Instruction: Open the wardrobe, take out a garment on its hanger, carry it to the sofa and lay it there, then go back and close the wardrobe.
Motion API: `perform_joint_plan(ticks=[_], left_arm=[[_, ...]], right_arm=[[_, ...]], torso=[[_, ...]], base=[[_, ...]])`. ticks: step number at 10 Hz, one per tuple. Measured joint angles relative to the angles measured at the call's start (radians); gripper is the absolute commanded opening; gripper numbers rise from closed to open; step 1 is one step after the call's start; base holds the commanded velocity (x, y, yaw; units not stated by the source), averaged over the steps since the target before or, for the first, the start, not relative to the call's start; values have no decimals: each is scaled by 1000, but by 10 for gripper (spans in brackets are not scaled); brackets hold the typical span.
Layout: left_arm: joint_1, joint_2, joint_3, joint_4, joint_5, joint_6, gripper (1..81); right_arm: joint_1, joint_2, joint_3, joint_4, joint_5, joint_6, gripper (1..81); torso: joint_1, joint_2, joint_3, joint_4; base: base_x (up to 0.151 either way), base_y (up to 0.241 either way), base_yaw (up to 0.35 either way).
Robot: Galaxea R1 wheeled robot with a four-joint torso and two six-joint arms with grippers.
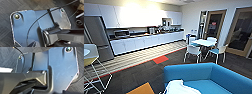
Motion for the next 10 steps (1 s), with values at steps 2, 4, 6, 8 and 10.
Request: perform_joint_plan(ticks=[2,4,6,8,10], left_arm=[[-5,0,0,0,0,0,811],[-4,2,0,0,21,1,811],[-6,3,0,0,40,2,811],[-5,3,0,0,42,12,811],[-5,2,0,0,41,13,811]], right_arm=[[0,3,0,0,-2,0,811],[3,2,0,0,-5,0,811],[9,4,0,0,-7,0,811],[20,10,1,-1,-9,0,811],[36,10,1,-1,-9,-1,811]], torso=[[0,0,0,0],[0,0,0,0],[0,0,0,0],[0,0,0,0],[0,0,0,0]], base=[[0,0,344],[0,0,344],[0,0,344],[0,0,344],[0,0,344]])
